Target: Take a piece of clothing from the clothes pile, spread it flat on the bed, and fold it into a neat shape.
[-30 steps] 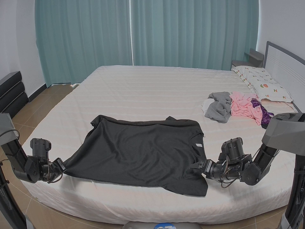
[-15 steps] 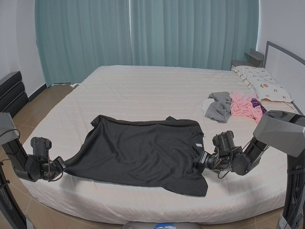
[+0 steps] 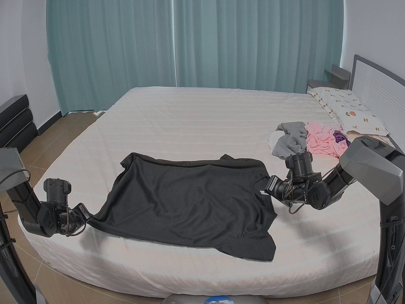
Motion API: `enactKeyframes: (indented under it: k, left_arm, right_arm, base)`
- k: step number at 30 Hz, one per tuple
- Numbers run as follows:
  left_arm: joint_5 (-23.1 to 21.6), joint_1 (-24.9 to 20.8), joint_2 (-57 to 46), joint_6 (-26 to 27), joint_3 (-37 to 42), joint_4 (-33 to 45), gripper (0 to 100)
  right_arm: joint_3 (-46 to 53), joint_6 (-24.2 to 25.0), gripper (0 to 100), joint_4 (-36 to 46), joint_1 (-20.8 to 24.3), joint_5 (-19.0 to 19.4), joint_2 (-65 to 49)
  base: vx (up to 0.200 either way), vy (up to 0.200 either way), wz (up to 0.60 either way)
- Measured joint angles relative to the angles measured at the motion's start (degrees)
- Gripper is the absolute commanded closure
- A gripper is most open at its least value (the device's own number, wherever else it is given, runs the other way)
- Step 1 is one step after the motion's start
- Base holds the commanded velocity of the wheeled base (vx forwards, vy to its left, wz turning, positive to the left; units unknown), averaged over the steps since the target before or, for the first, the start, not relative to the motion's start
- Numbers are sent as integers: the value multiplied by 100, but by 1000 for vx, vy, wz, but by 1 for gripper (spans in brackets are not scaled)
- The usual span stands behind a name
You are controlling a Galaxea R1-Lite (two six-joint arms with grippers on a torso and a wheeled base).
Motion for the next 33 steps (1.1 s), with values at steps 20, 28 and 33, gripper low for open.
enactKeyframes:
  k: [20,28,33]
  left_arm:
    - [-112,-79,99,-22,90,-18,100]
    - [-115,-74,99,-20,104,-21,100]
    - [-112,-74,99,-20,112,-24,100]
  right_arm:
    - [1023,-329,100,628,33,246,-413]
    - [595,-429,100,1215,204,184,-201]
    - [236,-473,100,1325,271,-63,11]
  base:
    - [0,0,0]
    - [0,0,0]
    - [0,0,0]
